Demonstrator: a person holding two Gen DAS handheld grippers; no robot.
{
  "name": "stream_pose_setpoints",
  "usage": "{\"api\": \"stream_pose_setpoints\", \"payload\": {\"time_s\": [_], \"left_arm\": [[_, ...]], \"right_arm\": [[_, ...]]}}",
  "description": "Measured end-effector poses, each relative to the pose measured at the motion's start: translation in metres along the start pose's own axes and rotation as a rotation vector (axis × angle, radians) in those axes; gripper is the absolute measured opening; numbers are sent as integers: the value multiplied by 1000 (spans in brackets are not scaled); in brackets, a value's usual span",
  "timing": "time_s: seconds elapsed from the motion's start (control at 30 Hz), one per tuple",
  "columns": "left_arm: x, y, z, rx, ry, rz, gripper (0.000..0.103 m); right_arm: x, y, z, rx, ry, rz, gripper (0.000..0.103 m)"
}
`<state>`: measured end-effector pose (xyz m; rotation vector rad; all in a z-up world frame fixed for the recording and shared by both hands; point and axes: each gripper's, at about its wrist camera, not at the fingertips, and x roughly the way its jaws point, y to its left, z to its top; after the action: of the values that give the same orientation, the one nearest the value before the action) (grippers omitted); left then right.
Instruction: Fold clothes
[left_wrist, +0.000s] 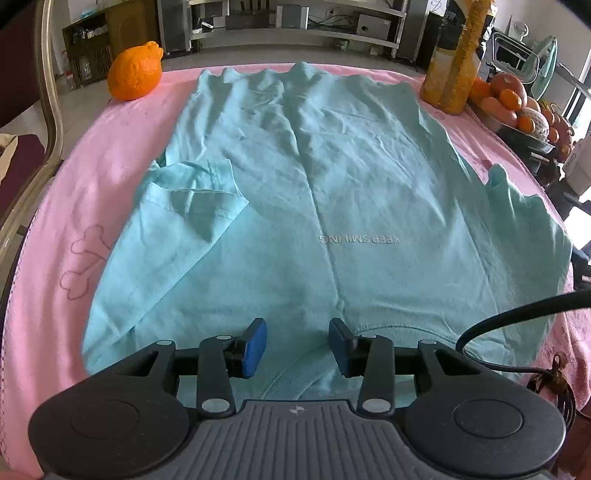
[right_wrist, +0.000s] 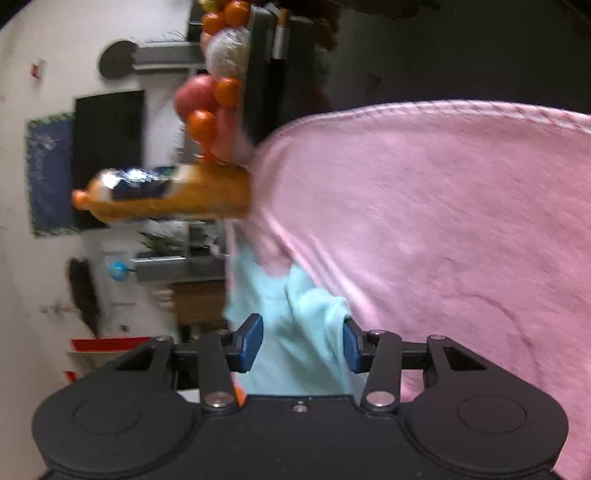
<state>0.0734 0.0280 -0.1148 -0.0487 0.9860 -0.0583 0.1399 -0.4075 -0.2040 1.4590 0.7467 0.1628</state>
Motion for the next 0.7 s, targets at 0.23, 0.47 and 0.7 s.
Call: {"api": "stream_pose_setpoints", "payload": {"time_s": [0.23,0.47,0.7], "left_arm": [[0,4,-1,-21,-3,-4,41],[0,5,-1,-15,-4,-3,41],[-1,4,-2,-14,-6,-2,41]], "right_arm": [[14,13,7,-48,-45,-3,31],[15,9,10,-72,-89,-115,21],[-20,38,-3,-324,-313,-235,2]]}}
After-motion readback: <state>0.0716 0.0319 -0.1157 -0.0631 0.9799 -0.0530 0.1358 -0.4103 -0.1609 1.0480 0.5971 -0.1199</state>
